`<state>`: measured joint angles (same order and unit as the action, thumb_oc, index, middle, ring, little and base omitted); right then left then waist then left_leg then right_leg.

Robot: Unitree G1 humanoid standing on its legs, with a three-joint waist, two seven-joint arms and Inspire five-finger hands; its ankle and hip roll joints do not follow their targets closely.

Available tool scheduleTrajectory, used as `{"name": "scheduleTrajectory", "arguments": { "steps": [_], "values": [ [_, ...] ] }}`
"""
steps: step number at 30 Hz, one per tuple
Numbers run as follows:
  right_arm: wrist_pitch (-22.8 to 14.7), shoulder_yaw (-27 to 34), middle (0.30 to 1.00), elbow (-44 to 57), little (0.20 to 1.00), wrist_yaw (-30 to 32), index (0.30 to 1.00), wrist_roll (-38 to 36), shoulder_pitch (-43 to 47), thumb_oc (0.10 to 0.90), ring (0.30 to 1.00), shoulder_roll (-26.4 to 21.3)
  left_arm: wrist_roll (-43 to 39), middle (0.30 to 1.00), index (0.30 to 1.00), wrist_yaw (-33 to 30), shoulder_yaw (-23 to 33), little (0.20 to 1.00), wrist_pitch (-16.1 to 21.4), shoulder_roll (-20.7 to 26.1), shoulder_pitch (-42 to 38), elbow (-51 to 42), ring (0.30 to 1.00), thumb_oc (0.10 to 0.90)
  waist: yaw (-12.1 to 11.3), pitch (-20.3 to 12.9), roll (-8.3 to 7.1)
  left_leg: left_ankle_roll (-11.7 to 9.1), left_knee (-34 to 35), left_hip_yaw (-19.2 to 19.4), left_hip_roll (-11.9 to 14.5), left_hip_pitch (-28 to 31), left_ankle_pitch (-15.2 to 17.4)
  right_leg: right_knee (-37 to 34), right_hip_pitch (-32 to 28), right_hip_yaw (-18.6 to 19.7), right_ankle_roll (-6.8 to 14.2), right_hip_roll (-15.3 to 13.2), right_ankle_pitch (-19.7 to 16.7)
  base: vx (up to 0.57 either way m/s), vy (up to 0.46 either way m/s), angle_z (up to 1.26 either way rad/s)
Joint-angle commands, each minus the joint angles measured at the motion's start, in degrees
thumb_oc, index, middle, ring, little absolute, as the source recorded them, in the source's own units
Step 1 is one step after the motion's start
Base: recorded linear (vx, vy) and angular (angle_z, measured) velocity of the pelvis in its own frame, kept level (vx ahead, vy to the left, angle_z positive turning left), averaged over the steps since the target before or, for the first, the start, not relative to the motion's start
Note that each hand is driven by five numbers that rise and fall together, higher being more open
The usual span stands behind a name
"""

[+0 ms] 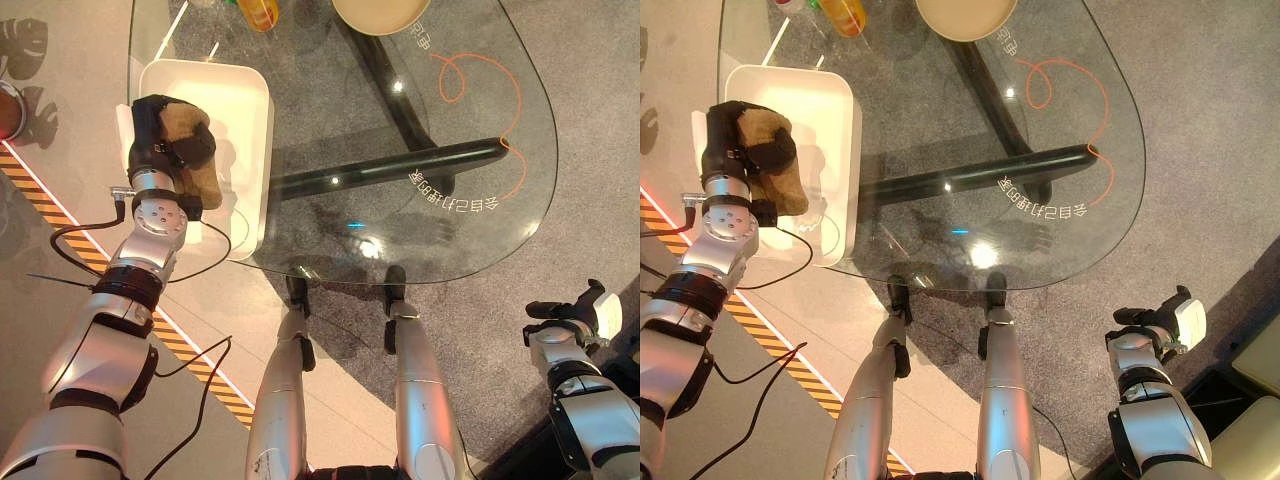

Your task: Wipe the table with a cloth and put it in the basket.

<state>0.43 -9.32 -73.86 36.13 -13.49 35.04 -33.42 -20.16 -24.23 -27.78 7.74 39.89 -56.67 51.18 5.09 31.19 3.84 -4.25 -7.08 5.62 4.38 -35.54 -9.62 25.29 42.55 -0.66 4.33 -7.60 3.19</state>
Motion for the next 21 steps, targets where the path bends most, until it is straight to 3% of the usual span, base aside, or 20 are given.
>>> {"name": "scheduleTrajectory", "arguments": {
  "steps": [1, 18, 19, 20, 21],
  "values": [
    [0.8, -1.2, 0.9, -2.4, 0.9, 1.0, 0.9, 0.6, -1.6, 0.8, 0.9, -3.5, 4.2, 0.3, 0.3, -1.2, 2.9, 0.2, 2.1, 4.6, -9.1, 2.1, 0.3, 0.1, 0.7, -1.4, 0.52, 1.6, -8.9, -0.2, -1.8, -1.0, 9.6, -4.7, -1.2, -1.3, 0.6, 0.6, -2.7, 0.01, 0.026, -0.05],
    [1.5, -2.3, 0.9, -2.5, 0.9, 0.9, 0.9, 2.3, -0.1, 0.8, 0.9, -3.3, 8.1, 0.3, 0.3, 1.7, -0.5, 0.2, -1.1, 1.6, -9.7, 4.9, 0.3, 0.1, 1.6, -1.4, 0.88, 1.5, -9.1, 0.2, -1.9, -1.7, 9.3, -4.3, 0.0, -0.4, 0.6, 0.9, -2.9, 0.0, 0.008, -0.01],
    [1.3, -2.3, 0.9, -2.7, 0.9, 0.9, 0.9, 2.4, -0.1, 0.8, 0.9, -3.2, 8.2, 0.375, 0.375, 1.9, -0.6, 0.288, -1.4, 1.3, -9.8, 5.3, 0.375, 0.188, 1.6, -1.4, 0.78, 1.5, -9.3, 0.2, -1.8, -1.8, 9.4, -4.1, 0.0, -0.4, 0.6, 1.0, -2.9, 0.0, 0.0, 0.0],
    [1.3, -2.3, 0.9, -2.7, 0.9, 0.8, 0.9, 2.4, -0.1, 0.8, 0.9, -3.2, 8.2, 0.375, 0.375, 1.9, -0.6, 0.288, -1.4, 1.3, -9.8, 5.3, 0.375, 0.188, 1.6, -1.4, 0.78, 1.5, -9.3, 0.2, -1.8, -1.8, 9.4, -4.1, 0.0, -0.4, 0.6, 1.0, -2.9, 0.0, 0.0, 0.0],
    [1.4, -2.4, 0.9, -2.8, 0.9, 0.8, 0.9, 2.5, 0.2, 0.8, 0.9, -3.2, 8.2, 0.571, 0.571, 2.4, -0.6, 0.516, -1.9, 1.1, -10.0, 5.8, 0.571, 0.416, 1.6, -1.4, 0.66, 1.4, -9.5, 0.1, -1.8, -1.8, 9.4, -4.1, 0.0, -0.5, 0.6, 1.0, -2.9, 0.0, 0.0, 0.0]
  ]
}}
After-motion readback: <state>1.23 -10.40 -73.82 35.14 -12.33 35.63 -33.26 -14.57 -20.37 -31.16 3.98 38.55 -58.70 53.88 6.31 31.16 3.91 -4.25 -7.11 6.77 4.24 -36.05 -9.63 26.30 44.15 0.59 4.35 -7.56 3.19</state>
